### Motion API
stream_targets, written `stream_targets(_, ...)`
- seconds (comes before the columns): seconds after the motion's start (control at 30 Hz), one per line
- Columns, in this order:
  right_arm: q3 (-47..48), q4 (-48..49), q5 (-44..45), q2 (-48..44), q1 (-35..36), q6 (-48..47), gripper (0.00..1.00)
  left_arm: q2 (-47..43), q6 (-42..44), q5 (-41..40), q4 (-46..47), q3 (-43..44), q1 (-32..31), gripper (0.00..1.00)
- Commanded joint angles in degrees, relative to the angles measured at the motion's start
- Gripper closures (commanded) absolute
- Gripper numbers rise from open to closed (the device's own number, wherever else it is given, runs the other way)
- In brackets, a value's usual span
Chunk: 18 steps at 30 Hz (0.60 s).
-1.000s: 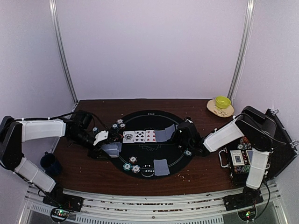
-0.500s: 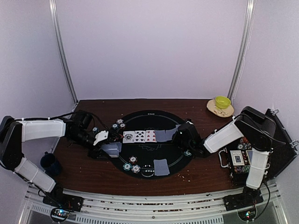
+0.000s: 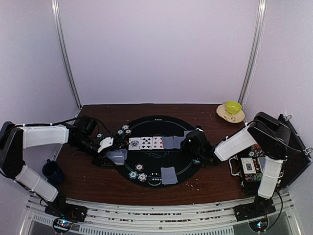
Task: Distribute texas hold em gaming equipment
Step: Place the poker card in the community card area.
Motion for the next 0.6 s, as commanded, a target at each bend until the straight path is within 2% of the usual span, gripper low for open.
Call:
stream_targets(0.0, -0.8, -2.7, 3.6, -3.6, 0.5, -0.6, 0.54, -1.1, 0.1, 1.1, 1.4, 0.2, -0.4, 0.46)
stream_targets(0.37, 0.6, -4.4, 3.8, -11.0, 0.9, -6.5, 0.33, -1.2, -0.2, 0.7, 1.5, 0.3, -0.4, 0.46)
stream_targets(0.57, 3.8, -7.7, 3.6, -15.8, 3.0, -15.5, 0.09, -1.8, -1.4, -0.7, 2.6, 0.3, -0.4, 0.46)
